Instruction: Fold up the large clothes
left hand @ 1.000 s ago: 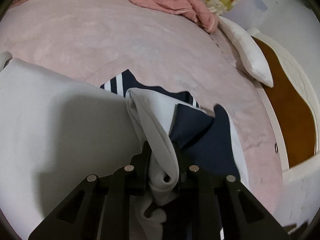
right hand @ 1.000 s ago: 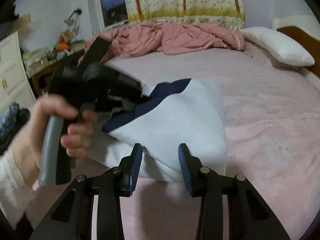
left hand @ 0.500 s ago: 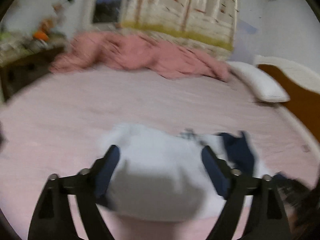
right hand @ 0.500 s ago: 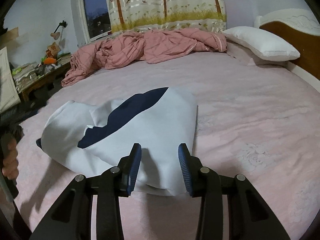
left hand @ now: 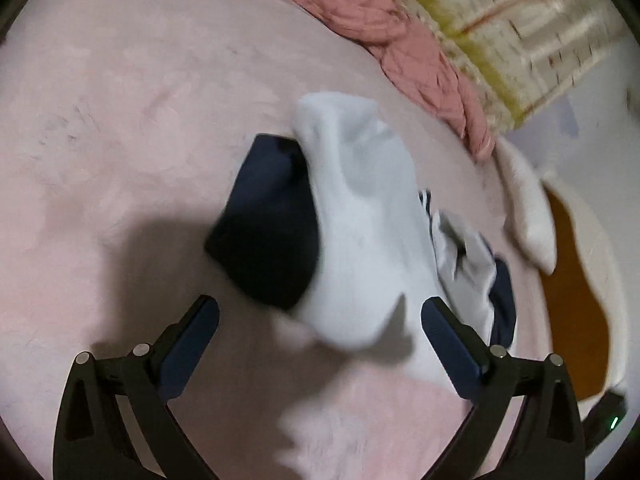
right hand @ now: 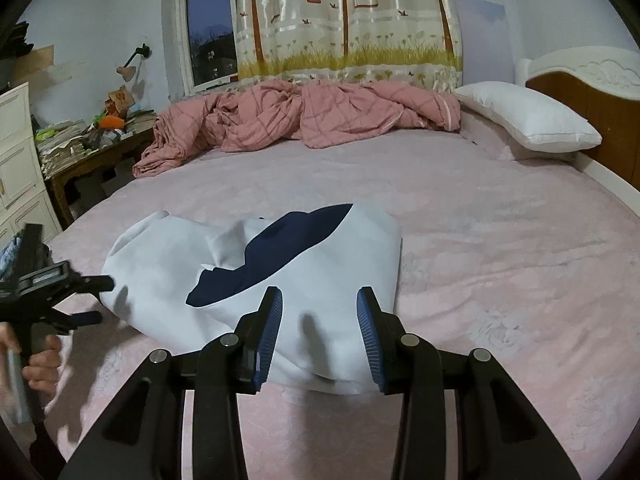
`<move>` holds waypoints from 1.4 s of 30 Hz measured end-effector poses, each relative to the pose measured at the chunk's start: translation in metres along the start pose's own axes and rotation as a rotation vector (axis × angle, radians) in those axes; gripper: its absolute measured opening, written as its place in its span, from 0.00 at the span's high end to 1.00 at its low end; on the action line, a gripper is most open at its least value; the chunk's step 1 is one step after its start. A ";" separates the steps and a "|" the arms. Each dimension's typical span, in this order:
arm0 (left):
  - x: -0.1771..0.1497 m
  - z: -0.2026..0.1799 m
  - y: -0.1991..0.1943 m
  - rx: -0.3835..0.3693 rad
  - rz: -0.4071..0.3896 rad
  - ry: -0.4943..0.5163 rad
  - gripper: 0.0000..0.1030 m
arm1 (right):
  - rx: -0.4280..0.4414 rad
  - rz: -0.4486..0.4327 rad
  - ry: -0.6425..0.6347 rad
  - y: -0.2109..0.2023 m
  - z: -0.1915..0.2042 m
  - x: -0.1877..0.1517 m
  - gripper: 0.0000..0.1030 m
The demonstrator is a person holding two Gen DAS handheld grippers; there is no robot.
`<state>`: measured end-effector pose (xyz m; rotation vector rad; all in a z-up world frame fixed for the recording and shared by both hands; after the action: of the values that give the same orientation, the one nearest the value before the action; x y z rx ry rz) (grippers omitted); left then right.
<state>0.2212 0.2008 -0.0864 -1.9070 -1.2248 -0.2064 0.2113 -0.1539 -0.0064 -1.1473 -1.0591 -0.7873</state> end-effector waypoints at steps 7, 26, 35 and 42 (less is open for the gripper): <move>0.022 -0.017 0.039 -0.030 -0.097 0.067 0.53 | -0.016 0.003 0.014 0.001 -0.012 0.003 0.60; -0.095 -0.288 -0.003 -0.432 -0.174 0.683 0.81 | -0.214 0.044 0.233 -0.004 -0.100 -0.002 0.60; -0.194 -0.293 0.032 -0.277 -0.202 0.963 0.78 | -0.271 -0.086 0.188 -0.052 -0.126 0.033 0.60; -0.179 -0.259 -0.016 -0.331 -0.178 0.885 0.70 | -0.229 -0.093 0.230 -0.058 -0.129 0.040 0.58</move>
<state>0.1915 -0.1033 -0.0088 -1.6413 -0.7581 -1.2609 0.2040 -0.2920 0.0421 -1.1721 -0.8500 -1.1087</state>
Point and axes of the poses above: each gripper's, at about its wrist camera, not at the fingertips, and y roughly the way its jaws point, z to its left, x to its top, the point moved 3 cm from there along y, roughly the way its jaws point, and after that the axes turned 13 degrees about -z, right-handed, at the moved point
